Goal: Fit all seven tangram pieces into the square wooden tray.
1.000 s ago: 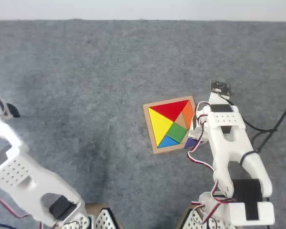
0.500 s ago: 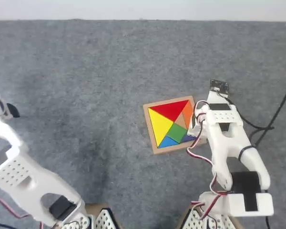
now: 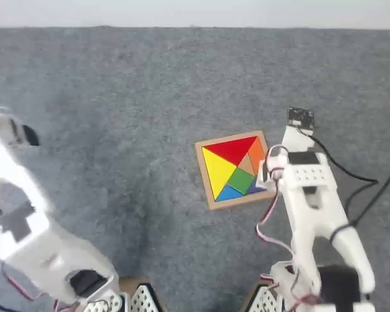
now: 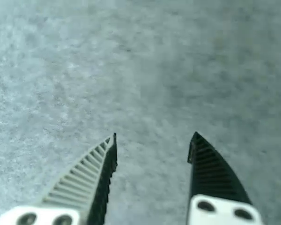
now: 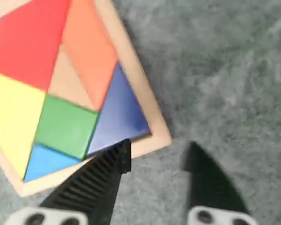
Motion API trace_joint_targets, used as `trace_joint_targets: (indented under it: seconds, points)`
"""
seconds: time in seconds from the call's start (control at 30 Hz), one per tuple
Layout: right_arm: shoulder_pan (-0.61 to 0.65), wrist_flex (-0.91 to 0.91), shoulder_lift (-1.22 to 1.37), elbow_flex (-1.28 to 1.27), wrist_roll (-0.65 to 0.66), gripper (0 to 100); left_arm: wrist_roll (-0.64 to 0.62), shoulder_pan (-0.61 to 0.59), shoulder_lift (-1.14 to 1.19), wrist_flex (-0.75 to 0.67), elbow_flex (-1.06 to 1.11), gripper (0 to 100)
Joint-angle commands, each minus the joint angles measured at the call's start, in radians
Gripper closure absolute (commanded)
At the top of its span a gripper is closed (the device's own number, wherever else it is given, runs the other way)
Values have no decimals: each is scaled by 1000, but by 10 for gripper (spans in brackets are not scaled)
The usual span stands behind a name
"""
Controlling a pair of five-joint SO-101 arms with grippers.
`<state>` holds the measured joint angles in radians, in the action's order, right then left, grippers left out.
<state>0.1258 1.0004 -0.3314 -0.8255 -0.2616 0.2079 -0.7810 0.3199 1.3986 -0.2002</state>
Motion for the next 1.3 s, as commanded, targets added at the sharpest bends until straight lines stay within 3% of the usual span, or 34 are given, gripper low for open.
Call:
trace_joint_targets:
  seconds: [0.0,0.13,0.33,0.5,1.0,1.27]
  points:
    - [5,-28,-182,-69,26,879,9,109,-321,-84,298,760]
    - [7,-45,-289,-140,35,880,9,183,-615,-269,674,760]
    - [7,-65,-407,-269,175,882,12,295,-1002,-489,1152,758]
    - [5,-64,-529,-373,261,972,8,353,-1246,-606,1402,758]
    - [-153,-44,-1142,-763,365,990,6,356,-1677,-624,1756,758]
    - [-151,197,-1489,-856,453,990,5,350,-1941,-557,1890,758]
